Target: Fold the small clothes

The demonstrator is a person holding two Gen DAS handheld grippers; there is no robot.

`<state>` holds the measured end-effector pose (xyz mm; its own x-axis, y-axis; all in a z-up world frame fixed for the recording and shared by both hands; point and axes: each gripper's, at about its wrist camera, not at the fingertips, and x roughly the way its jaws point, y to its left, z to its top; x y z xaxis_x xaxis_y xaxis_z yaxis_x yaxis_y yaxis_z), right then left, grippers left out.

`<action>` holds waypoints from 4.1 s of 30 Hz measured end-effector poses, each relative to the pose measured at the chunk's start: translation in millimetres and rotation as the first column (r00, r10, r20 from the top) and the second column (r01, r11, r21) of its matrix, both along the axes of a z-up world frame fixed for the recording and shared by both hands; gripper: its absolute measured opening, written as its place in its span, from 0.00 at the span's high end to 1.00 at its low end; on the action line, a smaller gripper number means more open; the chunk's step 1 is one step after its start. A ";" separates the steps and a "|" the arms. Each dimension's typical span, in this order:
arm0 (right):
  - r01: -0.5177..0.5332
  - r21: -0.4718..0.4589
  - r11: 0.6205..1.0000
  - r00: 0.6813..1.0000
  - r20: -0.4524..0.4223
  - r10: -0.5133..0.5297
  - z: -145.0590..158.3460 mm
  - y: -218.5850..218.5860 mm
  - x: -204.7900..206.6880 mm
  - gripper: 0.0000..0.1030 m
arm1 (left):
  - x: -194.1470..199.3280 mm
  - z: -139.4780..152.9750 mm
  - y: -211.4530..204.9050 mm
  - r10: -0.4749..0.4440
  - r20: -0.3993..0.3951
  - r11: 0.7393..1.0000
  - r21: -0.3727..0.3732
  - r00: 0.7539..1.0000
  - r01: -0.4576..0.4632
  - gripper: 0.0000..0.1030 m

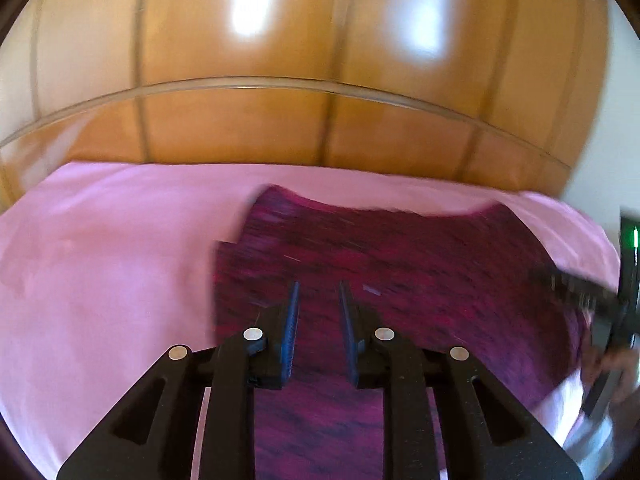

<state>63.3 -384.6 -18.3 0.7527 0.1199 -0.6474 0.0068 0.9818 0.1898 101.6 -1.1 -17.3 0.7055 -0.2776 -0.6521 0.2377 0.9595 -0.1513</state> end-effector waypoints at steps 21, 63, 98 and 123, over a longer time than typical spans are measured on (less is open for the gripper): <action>-0.142 0.299 0.944 0.979 -0.101 0.180 -49.9 -36.9 -32.2 0.21 | 1.2 -36.5 -65.8 -0.063 -0.076 0.996 0.058 0.995 0.067 0.81; -0.156 0.178 0.972 0.959 -0.209 0.192 -34.6 -29.8 -59.9 0.40 | 1.2 -43.5 -46.6 -0.072 -0.078 0.997 -0.035 0.994 0.069 0.81; -0.187 0.435 0.881 0.964 -0.090 0.249 11.4 -34.5 -59.9 0.86 | 8.5 -48.6 -40.9 -0.103 -0.107 0.992 -0.079 0.989 0.094 0.81; 0.081 0.386 0.919 0.976 -0.218 0.006 -42.1 -67.3 -88.7 0.24 | 21.5 -49.0 -30.1 -0.130 -0.141 0.978 -0.181 0.981 0.104 0.81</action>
